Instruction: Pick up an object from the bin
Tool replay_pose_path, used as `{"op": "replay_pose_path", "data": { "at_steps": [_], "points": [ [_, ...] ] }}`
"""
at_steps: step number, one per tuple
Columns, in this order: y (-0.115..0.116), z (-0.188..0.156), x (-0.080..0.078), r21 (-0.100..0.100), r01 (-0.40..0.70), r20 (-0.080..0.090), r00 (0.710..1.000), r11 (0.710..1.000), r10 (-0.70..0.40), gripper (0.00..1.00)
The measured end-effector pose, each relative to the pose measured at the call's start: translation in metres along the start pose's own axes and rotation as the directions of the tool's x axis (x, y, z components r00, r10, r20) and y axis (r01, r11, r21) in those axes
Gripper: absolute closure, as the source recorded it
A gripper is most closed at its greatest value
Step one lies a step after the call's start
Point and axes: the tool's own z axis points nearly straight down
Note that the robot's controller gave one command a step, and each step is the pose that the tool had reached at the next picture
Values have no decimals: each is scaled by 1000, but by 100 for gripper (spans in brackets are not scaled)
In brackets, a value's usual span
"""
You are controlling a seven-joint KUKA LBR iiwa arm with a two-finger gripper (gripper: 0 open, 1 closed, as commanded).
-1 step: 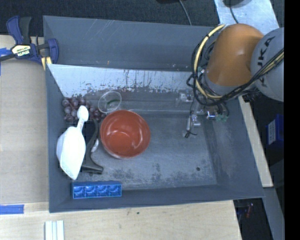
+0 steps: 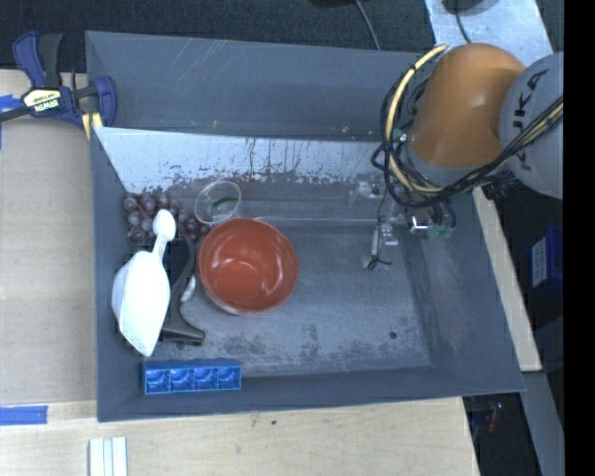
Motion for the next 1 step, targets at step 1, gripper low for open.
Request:
{"op": "replay_pose_path", "data": {
  "at_steps": [1],
  "points": [
    [67, 84, 11, -5, 430, -3, 903, 903, -430, 0]
  ]
}}
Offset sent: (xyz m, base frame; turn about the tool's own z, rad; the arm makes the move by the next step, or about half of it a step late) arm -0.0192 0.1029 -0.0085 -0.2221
